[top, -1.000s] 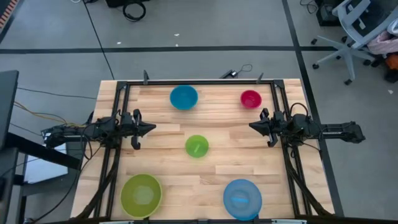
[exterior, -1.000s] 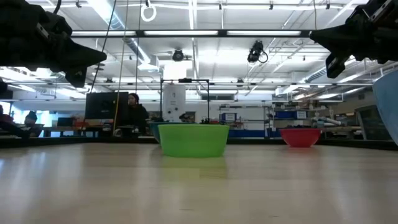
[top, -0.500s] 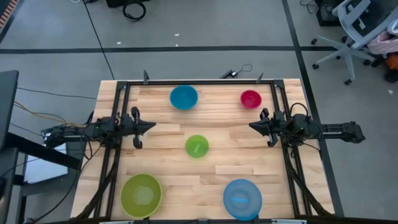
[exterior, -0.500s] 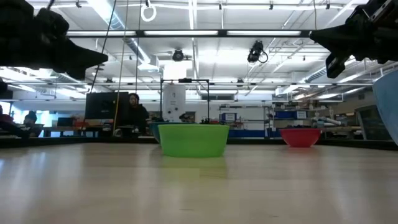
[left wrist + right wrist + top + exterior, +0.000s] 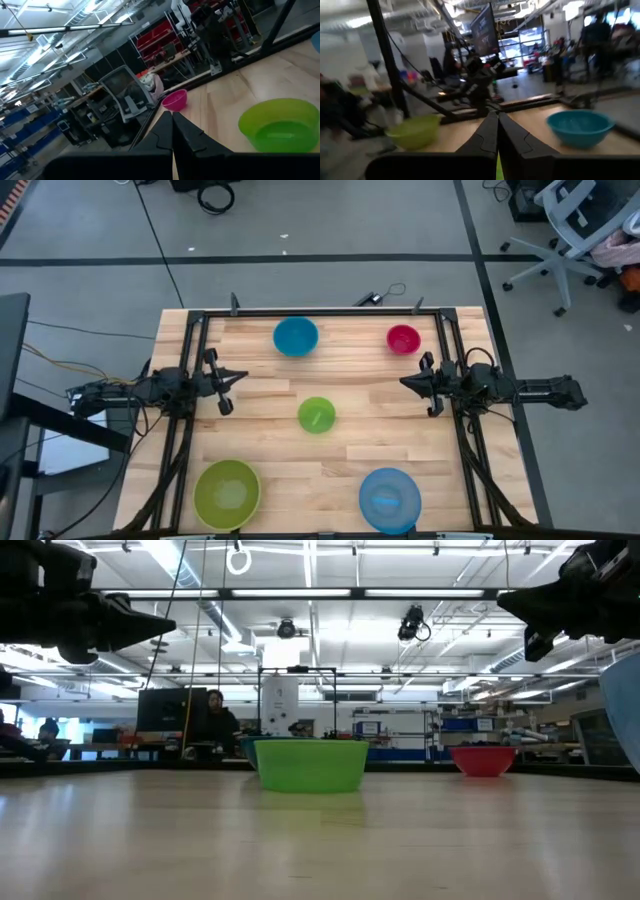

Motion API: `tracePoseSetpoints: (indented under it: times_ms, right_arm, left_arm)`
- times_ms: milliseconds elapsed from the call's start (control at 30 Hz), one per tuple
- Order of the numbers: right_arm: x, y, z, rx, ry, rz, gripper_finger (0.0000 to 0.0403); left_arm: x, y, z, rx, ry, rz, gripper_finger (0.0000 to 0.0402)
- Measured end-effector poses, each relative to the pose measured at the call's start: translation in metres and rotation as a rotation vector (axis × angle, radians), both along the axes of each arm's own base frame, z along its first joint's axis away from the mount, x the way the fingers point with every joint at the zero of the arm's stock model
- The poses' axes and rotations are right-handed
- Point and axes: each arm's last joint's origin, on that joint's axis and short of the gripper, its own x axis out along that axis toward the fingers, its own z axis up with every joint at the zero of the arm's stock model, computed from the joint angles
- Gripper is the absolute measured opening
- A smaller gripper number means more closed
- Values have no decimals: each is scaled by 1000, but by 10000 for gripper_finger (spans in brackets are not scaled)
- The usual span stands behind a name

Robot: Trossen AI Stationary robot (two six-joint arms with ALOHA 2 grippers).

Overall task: Nest bowls inside each other
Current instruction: Stack the light blue bowl on top of the green bowl

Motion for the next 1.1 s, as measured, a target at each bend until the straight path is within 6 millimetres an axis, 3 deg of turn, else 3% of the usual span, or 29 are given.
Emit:
tracePoseSetpoints:
  times_ms: [167, 300, 500, 633, 767, 900, 1000, 1100]
  right_arm:
    - [0, 0, 2, -22, -22, -7, 11]
    - [-4, -1, 16, 121, -183, -11, 11]
    - [-19, -5, 42, 220, -515, -101, 11]
    - [-28, -5, 52, 233, -655, -101, 11]
    - [-20, -7, 43, 317, -544, -173, 11]
    - [-4, -12, 9, 669, -280, -280, 11]
    - [3, -10, -15, 910, -74, -248, 9]
    - [10, -4, -17, 1021, 55, -124, 6]
  left_arm:
    - [0, 0, 1, -18, -12, -2, 2]
    - [0, 0, 6, -57, -78, -16, 2]
    - [-8, -3, 30, -578, -450, -254, 2]
    - [-13, -3, 40, -716, -594, -337, 2]
    - [-17, -3, 46, -758, -674, -388, 2]
    - [-20, -3, 50, -812, -727, -433, 2]
    - [-21, -3, 51, -828, -745, -448, 2]
    - [-23, -3, 53, -816, -766, -452, 2]
